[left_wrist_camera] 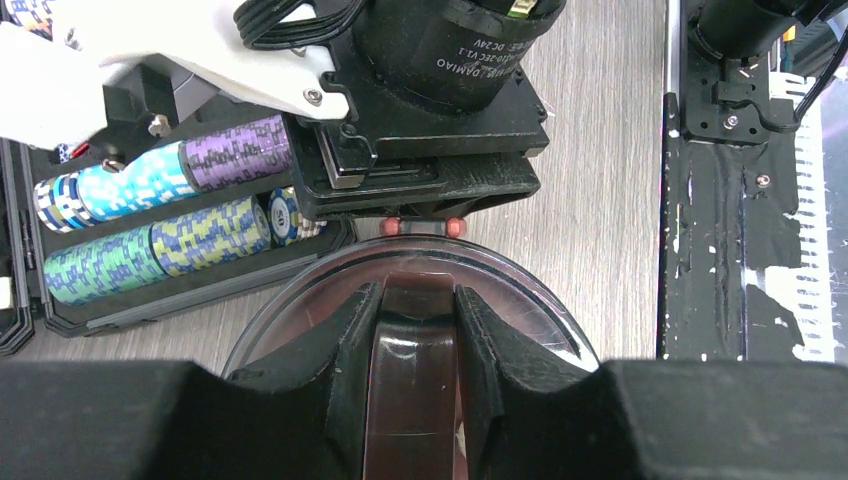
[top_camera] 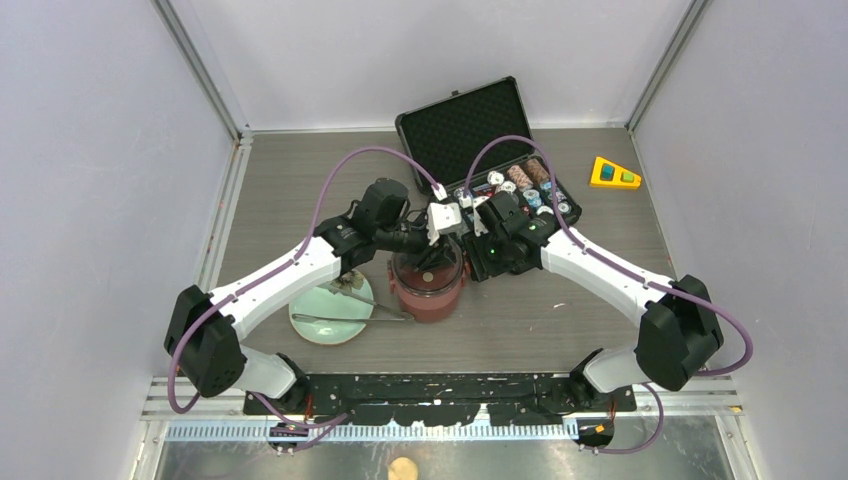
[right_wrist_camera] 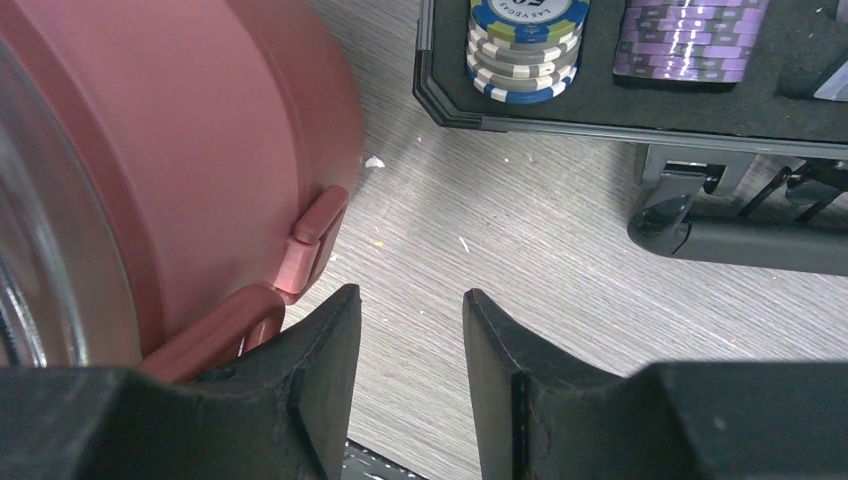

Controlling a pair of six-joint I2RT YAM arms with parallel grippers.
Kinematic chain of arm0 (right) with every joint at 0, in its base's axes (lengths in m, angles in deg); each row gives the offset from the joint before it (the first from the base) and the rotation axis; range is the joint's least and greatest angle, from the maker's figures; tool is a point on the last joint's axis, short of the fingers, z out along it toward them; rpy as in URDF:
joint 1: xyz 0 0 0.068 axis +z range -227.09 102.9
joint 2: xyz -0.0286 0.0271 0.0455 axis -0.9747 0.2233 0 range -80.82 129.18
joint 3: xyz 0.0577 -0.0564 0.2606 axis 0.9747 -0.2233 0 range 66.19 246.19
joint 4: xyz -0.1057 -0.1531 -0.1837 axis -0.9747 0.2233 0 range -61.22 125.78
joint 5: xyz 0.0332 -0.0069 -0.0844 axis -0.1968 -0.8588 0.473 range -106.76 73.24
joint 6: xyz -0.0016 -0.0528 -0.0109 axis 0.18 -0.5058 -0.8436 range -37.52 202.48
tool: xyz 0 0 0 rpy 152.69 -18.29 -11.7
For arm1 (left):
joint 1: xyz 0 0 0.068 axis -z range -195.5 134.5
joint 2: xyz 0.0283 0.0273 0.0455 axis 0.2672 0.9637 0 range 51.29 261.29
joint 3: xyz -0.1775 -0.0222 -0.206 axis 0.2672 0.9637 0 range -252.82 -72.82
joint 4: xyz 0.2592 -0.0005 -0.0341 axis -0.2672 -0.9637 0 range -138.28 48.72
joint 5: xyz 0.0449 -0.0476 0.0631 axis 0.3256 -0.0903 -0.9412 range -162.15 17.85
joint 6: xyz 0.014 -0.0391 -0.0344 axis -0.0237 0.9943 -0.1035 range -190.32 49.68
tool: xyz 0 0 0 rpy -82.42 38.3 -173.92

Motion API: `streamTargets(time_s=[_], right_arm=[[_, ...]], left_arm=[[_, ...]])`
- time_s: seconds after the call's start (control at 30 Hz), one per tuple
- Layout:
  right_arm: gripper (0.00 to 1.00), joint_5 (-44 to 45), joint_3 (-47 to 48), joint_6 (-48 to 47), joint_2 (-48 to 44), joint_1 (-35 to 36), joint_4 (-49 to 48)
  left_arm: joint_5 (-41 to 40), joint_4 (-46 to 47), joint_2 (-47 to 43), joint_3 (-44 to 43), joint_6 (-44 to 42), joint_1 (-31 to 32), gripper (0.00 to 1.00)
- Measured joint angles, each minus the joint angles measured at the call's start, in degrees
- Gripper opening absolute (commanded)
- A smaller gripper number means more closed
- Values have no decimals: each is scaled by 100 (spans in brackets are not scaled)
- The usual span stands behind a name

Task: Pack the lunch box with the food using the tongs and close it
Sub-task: Close the fastener on the packing box.

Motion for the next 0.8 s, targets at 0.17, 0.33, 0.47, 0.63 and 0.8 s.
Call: streamTargets(time_s=[0.17, 0.33, 0.47, 0.63, 0.8], right_arm=[[49, -13, 2, 341, 0, 0, -4], [49, -111, 17, 640, 0, -2, 87], [50, -260, 17, 848, 0, -28, 96], [50, -426, 4, 951, 0, -79, 61], [50, -804, -162, 1014, 0, -273, -197]], left_arm=[[-2, 50, 24, 17, 83, 0, 33], [-2, 94, 24, 42, 103, 4, 32], [-9, 98, 39, 39, 107, 17, 30], [-48, 81, 59, 39, 107, 39, 27], [-50, 81, 111, 24, 107, 59, 25]])
